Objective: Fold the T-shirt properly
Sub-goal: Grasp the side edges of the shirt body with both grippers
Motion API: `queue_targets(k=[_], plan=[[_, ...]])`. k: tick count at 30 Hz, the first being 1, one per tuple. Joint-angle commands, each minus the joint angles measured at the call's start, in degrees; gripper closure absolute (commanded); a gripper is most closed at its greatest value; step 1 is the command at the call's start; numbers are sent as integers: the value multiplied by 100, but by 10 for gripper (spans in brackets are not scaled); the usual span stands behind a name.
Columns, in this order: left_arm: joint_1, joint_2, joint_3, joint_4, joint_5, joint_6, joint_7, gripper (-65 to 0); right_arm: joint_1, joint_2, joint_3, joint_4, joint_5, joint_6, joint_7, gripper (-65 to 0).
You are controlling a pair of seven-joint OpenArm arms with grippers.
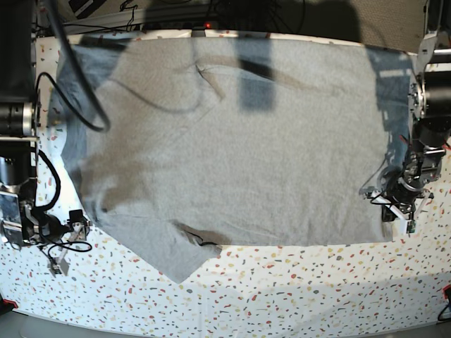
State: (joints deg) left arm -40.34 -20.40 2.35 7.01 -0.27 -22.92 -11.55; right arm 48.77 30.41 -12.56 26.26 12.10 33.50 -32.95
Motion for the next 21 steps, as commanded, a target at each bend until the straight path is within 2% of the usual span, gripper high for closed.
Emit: queue_targets(k=[1, 6, 11, 16, 21], plan=[[-138, -20, -4, 42, 26, -4, 129, 0, 205, 66, -76, -85, -68, 55, 68, -411], [-125, 26, -4, 42, 26, -2, 122, 0, 249, 52, -361, -492, -431, 7, 260, -411], [-125, 39, -4, 42, 26, -2, 74, 0, 247, 50, -361, -621, -461, -81, 385, -411], [-125, 37, -4, 42, 26, -2, -72, 0, 249, -68, -358, -621, -444, 127, 455, -411], [-125, 39, -4, 42, 26, -2, -181, 0, 251, -236, -358, -621, -417, 118, 730, -411]])
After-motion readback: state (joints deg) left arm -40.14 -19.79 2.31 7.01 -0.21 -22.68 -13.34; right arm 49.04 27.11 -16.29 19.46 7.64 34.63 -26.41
